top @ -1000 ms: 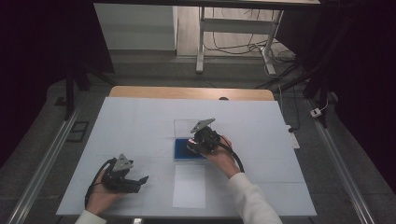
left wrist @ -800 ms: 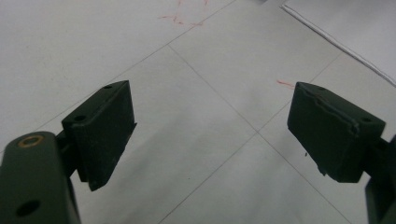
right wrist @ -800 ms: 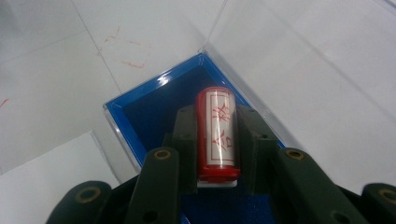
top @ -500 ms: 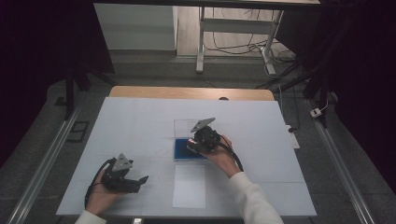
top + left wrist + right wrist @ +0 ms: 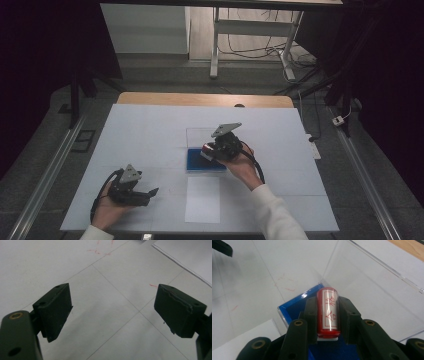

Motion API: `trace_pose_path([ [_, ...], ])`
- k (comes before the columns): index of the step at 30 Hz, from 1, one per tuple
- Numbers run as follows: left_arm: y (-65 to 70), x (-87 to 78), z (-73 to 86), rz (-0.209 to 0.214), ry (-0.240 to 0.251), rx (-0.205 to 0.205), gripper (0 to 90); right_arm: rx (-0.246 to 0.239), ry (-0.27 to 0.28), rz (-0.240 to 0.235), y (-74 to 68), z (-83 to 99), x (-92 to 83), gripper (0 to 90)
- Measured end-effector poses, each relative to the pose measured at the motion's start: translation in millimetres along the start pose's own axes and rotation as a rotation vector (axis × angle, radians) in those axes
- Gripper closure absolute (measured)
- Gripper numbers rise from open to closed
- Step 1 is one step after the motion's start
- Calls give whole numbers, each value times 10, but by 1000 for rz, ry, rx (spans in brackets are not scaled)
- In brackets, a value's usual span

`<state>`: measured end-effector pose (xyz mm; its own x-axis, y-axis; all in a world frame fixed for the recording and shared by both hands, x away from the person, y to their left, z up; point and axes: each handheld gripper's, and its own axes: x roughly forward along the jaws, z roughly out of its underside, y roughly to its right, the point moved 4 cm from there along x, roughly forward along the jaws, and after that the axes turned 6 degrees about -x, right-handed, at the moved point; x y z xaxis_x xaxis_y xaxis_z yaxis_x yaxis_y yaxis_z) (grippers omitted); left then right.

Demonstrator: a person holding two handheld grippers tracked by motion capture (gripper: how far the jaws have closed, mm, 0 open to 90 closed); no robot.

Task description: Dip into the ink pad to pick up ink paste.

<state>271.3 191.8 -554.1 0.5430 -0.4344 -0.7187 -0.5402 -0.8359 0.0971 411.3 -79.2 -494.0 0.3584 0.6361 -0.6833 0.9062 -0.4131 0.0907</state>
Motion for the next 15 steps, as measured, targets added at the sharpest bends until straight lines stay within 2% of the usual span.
trace_pose_path([
  [3,1,0,1,-2,-1,2,149,-31,2,-3,-46,-16,-22,701],
  [7,1,0,1,-4,-1,1,150,-45,14,-12,-104,-32,-58,701],
  [15,-3,3,0,-5,-3,1,150,-24,50,-7,-108,8,-205,701],
])
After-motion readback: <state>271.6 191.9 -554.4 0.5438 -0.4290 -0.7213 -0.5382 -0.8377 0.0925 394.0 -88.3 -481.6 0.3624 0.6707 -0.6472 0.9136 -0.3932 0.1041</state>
